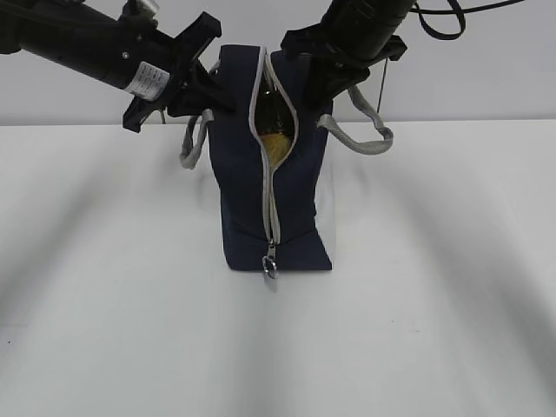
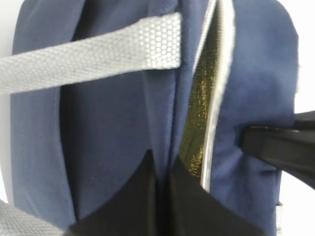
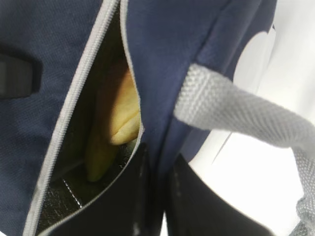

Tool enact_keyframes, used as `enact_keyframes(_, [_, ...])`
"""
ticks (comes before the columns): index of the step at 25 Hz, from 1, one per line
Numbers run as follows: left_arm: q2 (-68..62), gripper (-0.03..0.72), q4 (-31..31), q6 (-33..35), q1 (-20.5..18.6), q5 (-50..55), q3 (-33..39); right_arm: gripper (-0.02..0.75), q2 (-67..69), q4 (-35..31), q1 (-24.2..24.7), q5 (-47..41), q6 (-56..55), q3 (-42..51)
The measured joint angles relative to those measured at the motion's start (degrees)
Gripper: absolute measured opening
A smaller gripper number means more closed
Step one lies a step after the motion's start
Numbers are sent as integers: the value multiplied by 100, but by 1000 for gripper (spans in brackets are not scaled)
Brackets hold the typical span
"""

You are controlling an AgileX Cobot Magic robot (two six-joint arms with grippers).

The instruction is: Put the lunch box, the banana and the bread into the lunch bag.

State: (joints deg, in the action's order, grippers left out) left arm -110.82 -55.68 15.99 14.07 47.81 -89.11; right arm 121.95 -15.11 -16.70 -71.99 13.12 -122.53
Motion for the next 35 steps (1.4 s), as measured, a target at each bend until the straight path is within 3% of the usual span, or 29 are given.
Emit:
enact_keyframes(2, [-2, 10, 0, 0, 0, -25, 0, 167, 0, 0, 0, 7, 0, 0])
enact_keyframes(4, [-6, 44, -6, 0, 0, -48, 0, 330, 0, 0, 0, 7, 0, 0])
enact_keyframes(6, [-6, 111, -12, 0, 0, -70, 0, 461, 0, 0, 0, 7, 0, 0])
enact_keyframes(8, [-6, 223, -45, 0, -26, -77, 0, 541, 0, 12, 0, 7, 0, 0])
enact_keyframes(11, [-6, 379, -192, 0, -157, 71, -19, 573, -97, 153, 0, 7, 0, 10])
enact_keyframes(14, [-6, 443, -178, 0, -375, 602, -236, 577, -402, 280, 0, 7, 0, 10])
enact_keyframes(17, [-6, 457, -5, -22, -546, 1310, -642, 579, -866, 339, -35, 13, 0, 122])
enact_keyframes(21, [84, 457, 788, -249, -582, 2056, -1119, 580, -1459, 663, -252, 13, 93, 675])
enact_keyframes(29, [686, 459, 2159, -626, -391, 2265, -1217, 580, -2675, 1105, -725, 13, 182, 1821])
enact_keyframes(35, [1110, 455, 2448, -718, -97, 2314, -1224, 580, -3634, 1139, -818, 339, 256, 3236])
